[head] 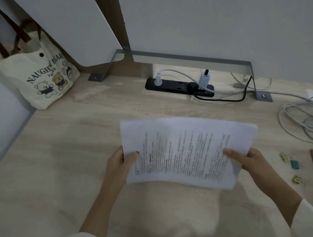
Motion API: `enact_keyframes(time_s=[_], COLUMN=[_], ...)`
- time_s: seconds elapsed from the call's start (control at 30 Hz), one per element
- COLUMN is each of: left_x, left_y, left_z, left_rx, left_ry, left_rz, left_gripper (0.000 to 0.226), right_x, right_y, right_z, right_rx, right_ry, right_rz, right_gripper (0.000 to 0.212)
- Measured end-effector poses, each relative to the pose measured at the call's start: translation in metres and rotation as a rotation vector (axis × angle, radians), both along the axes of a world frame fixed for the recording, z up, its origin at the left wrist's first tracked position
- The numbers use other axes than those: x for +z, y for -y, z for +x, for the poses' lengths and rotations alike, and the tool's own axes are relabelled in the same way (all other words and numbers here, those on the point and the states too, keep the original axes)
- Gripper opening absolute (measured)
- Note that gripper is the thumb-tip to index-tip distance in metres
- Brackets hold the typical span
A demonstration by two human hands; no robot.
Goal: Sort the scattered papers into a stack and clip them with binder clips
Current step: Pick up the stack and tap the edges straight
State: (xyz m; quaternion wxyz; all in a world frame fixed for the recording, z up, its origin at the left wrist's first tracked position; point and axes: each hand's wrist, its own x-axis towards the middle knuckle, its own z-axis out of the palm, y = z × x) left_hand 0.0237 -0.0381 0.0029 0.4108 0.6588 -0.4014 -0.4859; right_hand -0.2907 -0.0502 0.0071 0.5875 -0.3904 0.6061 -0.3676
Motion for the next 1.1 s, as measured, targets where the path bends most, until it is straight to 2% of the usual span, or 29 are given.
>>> enact_keyframes(time_s=[0.07, 0.17, 0.23, 0.33, 0.53, 0.7, 0.83, 0.97, 1.1], left_x=[0.005, 0.004, 0.000, -0.003, -0.003, -0.007, -0.001, 0.018, 0.034], left_y=[0.010, 0.013, 0.008, -0.003, -0.010, -0.006, -0.005, -0.010, -0.012], left_z=[0.009, 0.025, 0.035, 0.043, 0.015, -0.021, -0.012, -0.002, -0.001], left_rx=[-0.047, -0.132, -0.163, -0.043, 0.235, 0.331, 0.352, 0.192, 0.042], left_ry=[-0.021, -0.067, -0.128, -0.252, -0.416, -0.246, -0.124, -0.140, -0.165], left_rz=[0.074, 0.318, 0.424, 0.446, 0.307, 0.227, 0.091, -0.093, -0.223], left_gripper=[0.016, 0.019, 0.021, 0.024, 0.027, 0.028, 0.028, 0.032, 0.035], right_x=[0.008, 0.004, -0.004, -0.018, -0.033, -0.029, -0.024, -0.006, 0.023], right_y=[0.004, 0.000, -0.006, -0.014, -0.028, -0.039, -0.050, -0.040, -0.021], right_z=[0.001, 0.004, 0.009, 0.021, 0.056, 0.083, 0.076, 0.049, 0.044], right_rx=[0.023, 0.001, -0.045, -0.116, -0.217, -0.157, -0.110, 0.029, 0.168], right_ry=[0.016, 0.122, 0.212, 0.341, 0.511, 0.569, 0.613, 0.437, 0.179], right_rz=[0.043, 0.190, 0.279, 0.297, 0.270, 0.237, 0.327, 0.351, 0.167], right_gripper=[0.026, 0.018, 0.017, 0.028, 0.037, 0.040, 0.044, 0.043, 0.030])
